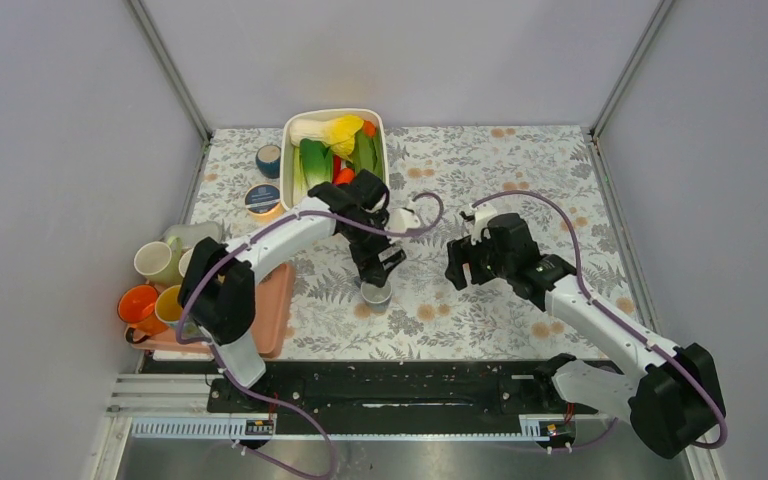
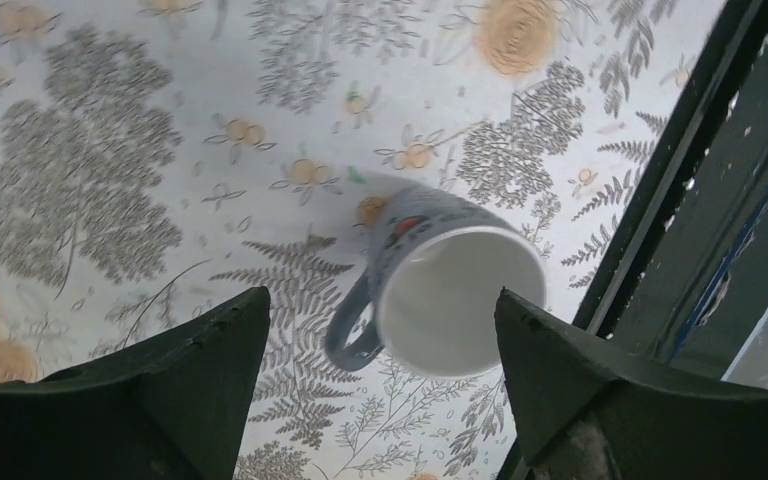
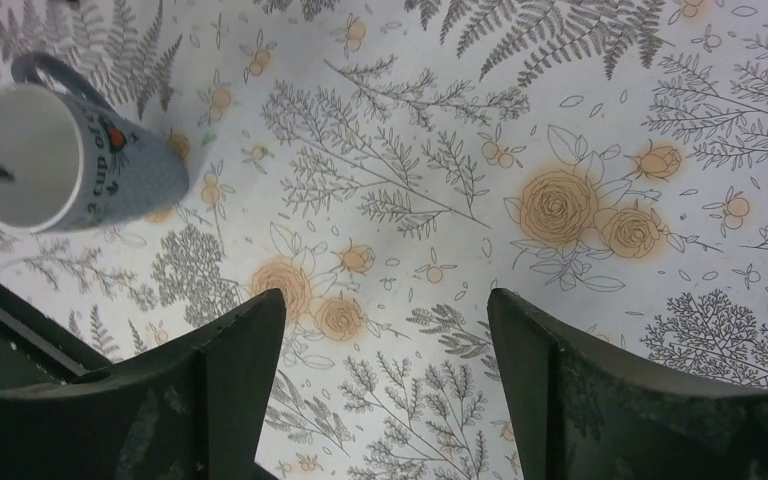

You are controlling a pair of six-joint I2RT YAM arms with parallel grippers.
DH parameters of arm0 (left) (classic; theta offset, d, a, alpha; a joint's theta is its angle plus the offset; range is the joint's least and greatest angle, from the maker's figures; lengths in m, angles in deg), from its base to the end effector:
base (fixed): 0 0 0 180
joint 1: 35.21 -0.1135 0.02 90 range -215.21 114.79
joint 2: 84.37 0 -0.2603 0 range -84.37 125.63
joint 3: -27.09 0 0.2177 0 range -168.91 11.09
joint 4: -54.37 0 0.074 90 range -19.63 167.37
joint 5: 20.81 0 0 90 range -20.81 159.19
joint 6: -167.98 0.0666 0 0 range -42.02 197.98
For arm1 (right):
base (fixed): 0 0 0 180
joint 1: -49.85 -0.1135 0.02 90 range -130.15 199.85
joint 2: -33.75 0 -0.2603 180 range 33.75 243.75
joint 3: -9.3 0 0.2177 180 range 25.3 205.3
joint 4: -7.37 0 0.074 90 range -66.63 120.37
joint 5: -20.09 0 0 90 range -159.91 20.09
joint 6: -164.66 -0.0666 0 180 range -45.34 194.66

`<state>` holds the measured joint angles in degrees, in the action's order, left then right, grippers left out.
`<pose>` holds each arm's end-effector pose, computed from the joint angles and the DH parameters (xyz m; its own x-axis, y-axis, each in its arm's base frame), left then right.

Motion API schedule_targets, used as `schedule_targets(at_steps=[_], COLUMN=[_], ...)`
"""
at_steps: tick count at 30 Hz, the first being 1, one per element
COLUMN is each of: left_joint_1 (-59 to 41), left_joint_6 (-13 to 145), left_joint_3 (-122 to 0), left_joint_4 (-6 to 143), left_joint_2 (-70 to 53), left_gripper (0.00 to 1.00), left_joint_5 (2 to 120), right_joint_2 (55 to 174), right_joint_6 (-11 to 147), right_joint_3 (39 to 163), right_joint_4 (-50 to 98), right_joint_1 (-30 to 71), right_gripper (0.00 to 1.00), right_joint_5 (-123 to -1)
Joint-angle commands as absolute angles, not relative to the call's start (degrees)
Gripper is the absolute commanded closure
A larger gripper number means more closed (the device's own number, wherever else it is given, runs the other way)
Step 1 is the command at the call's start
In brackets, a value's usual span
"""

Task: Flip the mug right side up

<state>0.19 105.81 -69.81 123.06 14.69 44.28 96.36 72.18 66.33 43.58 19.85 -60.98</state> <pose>0.2467 -0.2098 0.2354 -0.3831 0.7917 -0.4759 0.9237 0.3275 -0.1987 0.1863 0.1195 0.2303 -0.6023 -0.2984 -0.7404 -0.5686 0.8113 0.1356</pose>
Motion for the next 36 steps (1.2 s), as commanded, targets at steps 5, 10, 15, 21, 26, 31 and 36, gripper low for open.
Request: schedule_targets(at_steps=[5, 10, 15, 21, 26, 31, 36], left_joint_1=[7.06, 7.16, 7.31, 6.46, -1.73, -20.54, -33.85], left_joint_6=[115.30, 115.52, 115.22, 110.01, 106.81, 109.55, 115.62], left_joint_3=[-66.59, -66.67, -65.68, -69.33, -68.86, -66.19, -59.69], left_joint_4=[117.65, 116.52, 116.86, 123.15, 131.52, 139.77, 144.68], left_joint_2=[14.87, 17.36, 18.22, 16.01, 6.71, -3.74, -11.78], left_gripper=[0.15, 0.33, 0.69, 1.00, 1.00, 1.00, 1.00], left_joint_5=[55.94, 58.58, 59.44, 59.67, 57.66, 54.38, 56.41], right_joint_2=[93.36, 90.32, 88.89, 89.31, 89.20, 91.52, 94.52], right_joint_6=[64.47, 64.26, 64.16, 64.17, 64.51, 64.28, 63.92], right_joint_3=[64.31, 61.75, 60.14, 59.87, 59.50, 58.92, 59.02], right_joint_4=[36.11, 33.89, 32.63, 31.99, 30.73, 27.64, 24.62], right_joint_1=[20.84, 20.93, 21.01, 21.02, 20.97, 21.03, 21.00], right_gripper=[0.17, 0.17, 0.17, 0.17, 0.17, 0.17, 0.17], right_joint_5=[-64.69, -64.36, -64.68, -64.73, -64.26, -62.15, -60.41])
